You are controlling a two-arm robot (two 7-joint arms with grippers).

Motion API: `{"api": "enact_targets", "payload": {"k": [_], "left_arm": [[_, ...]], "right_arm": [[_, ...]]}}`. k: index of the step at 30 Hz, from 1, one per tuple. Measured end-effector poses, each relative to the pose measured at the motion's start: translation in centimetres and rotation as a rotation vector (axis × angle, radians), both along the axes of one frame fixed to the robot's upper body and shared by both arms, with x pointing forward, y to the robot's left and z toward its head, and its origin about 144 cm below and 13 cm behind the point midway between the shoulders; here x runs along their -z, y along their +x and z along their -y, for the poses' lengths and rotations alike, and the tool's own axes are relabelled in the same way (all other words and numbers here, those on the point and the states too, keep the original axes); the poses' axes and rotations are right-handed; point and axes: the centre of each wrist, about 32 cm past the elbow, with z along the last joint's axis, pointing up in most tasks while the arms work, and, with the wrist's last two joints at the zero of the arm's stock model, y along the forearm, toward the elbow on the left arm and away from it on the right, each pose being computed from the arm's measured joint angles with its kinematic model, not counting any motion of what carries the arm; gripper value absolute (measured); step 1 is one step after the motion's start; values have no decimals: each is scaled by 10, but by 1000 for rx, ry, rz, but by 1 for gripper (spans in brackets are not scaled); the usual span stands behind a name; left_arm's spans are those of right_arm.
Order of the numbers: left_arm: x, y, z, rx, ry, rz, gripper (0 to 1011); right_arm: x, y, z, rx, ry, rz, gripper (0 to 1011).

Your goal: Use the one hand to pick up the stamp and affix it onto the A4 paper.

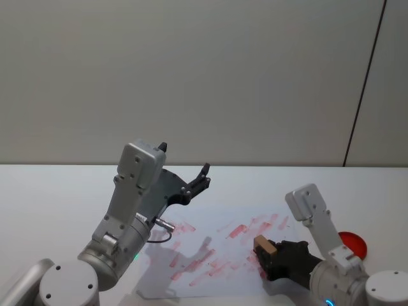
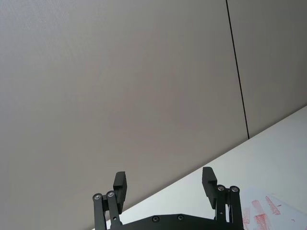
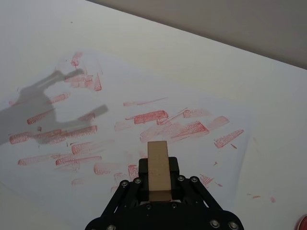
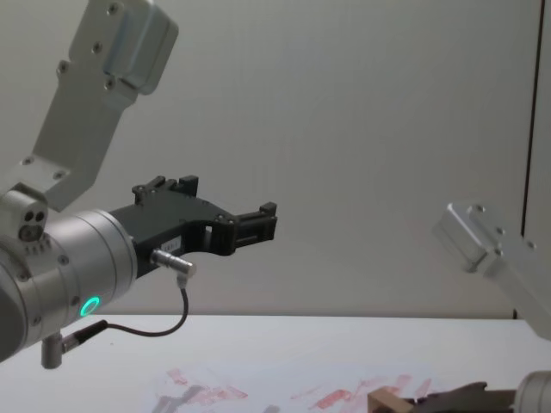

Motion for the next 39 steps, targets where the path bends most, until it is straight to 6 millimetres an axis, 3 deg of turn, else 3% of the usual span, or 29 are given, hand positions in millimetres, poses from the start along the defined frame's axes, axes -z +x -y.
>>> {"api": "enact_targets", "payload": {"k": [14,25,33,39], "left_arm": [[0,0,0,0,0,0,1002],[0,0,0,0,0,0,1002],[0,0,0,0,0,0,1002],[0,0,0,0,0,0,1002]], "right_arm": [[-27,-1,6,62,104,80,221],[-52,-10,47,185,137,148,221],[-51,-21,78,260,87,142,220],[-49,-25,89,279,60,132,221]]}}
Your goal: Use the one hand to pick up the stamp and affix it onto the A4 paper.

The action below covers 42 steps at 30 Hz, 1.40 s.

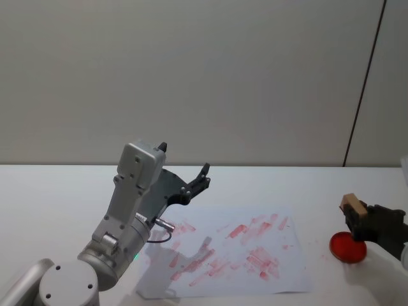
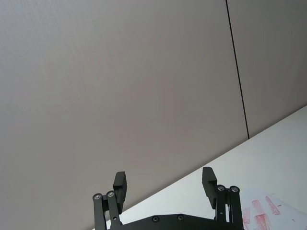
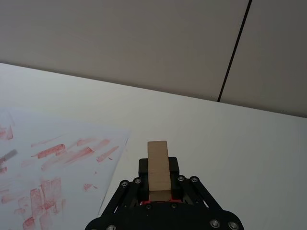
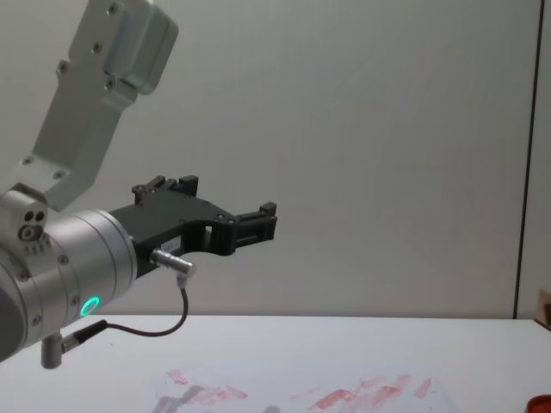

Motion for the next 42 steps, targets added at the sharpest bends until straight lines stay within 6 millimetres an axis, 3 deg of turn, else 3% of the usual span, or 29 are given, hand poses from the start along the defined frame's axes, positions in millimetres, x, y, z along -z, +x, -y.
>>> {"api": "enact_targets", "payload": {"k": [31,33,42], "left_arm": [[0,0,0,0,0,0,1002],[0,0,0,0,0,0,1002],[0,0,0,0,0,0,1002]], "right_arm": [[32,6,7,-15,-127,-92,223],[33,6,7,-15,-130,-94,239],[36,6,6,-17,-139,-103,538]]}}
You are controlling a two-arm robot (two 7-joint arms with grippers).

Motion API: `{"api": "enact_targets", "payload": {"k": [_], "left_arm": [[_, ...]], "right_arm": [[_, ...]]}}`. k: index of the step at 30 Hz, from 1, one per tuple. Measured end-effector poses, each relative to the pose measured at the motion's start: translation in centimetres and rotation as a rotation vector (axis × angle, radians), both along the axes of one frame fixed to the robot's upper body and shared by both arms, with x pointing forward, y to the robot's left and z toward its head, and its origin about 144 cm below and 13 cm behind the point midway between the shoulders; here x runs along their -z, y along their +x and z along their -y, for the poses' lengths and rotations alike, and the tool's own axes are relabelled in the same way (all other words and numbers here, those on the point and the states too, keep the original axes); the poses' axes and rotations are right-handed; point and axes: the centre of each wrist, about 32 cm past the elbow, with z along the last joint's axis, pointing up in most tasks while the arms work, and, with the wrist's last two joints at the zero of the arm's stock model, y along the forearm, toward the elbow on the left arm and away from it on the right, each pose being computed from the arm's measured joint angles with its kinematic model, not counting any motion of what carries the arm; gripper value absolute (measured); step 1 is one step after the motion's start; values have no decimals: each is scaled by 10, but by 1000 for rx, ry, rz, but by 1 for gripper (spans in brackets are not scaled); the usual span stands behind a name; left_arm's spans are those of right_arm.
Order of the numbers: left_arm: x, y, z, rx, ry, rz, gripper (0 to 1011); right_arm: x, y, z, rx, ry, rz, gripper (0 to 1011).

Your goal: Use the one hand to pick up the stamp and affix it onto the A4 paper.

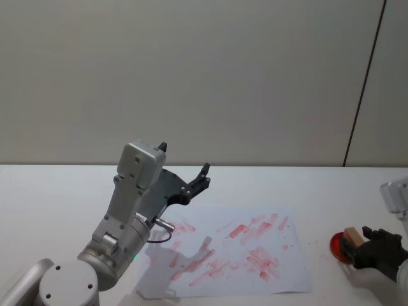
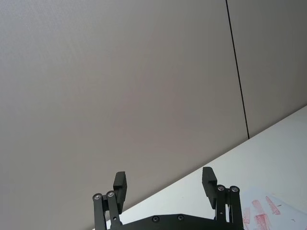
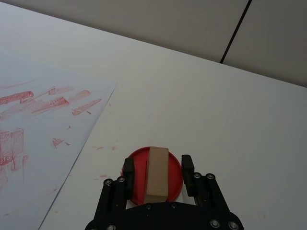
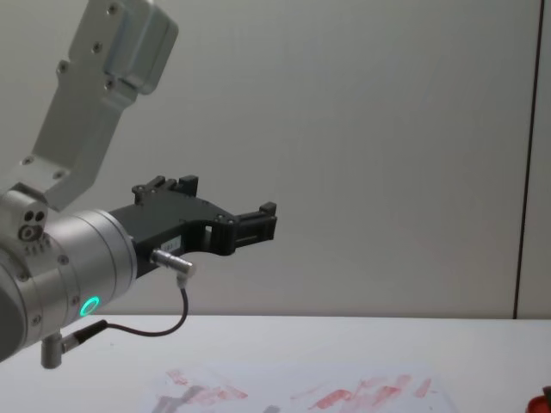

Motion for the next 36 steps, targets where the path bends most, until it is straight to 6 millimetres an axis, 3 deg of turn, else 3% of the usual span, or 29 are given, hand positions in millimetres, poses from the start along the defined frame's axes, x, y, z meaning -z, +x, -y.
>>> {"api": "enact_targets", "payload": {"k": [4,7,10,17,36], "left_arm": [[0,0,0,0,0,0,1003],[0,0,0,0,0,0,1002],[0,0,0,0,0,0,1003],[0,0,0,0,0,0,1002],[0,0,0,0,0,0,1003]], "right_arm": [[1,0,0,-1,-3,-3,683],[1,0,0,-1,-4,-4,737],[2,0,0,-1,-6,-5,868],[2,-1,-1,-2,-1,6,1001],[-11,-20,-7,34,102,214,1001]]}}
